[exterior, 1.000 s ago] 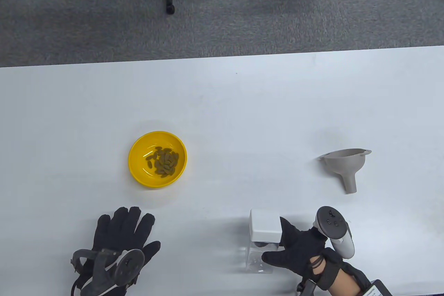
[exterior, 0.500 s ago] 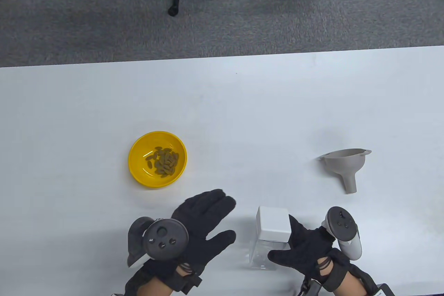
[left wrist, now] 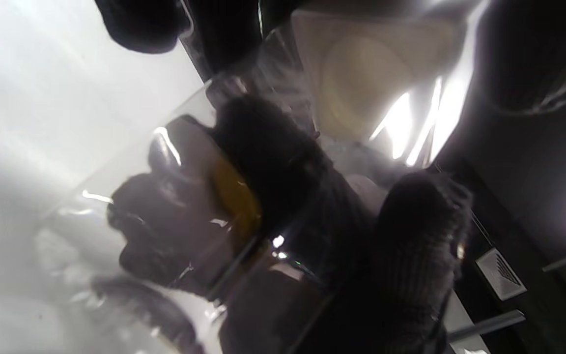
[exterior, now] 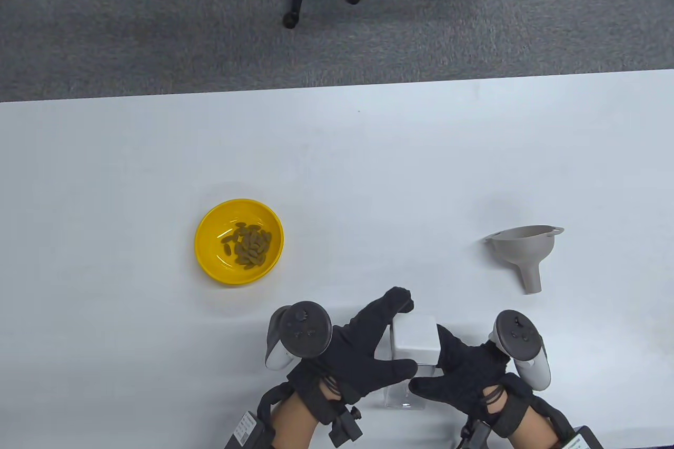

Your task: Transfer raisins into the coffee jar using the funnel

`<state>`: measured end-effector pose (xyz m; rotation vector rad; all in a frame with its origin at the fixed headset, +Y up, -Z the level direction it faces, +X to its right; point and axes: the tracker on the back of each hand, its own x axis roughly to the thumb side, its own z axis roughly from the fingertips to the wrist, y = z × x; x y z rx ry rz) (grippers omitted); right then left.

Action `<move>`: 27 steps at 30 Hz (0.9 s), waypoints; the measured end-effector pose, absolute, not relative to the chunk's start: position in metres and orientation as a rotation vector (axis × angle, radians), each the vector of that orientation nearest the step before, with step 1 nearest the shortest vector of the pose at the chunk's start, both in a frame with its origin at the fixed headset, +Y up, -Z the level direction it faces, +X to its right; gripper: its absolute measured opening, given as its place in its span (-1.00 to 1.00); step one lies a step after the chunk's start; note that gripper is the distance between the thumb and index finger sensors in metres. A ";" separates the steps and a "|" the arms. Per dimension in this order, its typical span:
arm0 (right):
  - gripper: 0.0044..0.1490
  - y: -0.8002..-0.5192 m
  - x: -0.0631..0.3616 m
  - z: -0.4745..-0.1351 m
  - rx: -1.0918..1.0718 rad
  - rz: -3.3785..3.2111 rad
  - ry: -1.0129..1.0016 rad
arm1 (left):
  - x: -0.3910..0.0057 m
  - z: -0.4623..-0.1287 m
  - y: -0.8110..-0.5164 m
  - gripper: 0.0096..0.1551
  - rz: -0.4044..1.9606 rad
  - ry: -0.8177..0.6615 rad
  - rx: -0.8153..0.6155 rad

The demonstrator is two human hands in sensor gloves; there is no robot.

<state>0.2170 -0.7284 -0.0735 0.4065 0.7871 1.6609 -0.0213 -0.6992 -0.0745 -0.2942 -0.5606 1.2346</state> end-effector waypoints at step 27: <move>0.23 -0.722 0.201 -0.068 0.422 1.661 0.554 | -0.024 -0.060 -0.680 0.12 1.405 -0.532 -0.153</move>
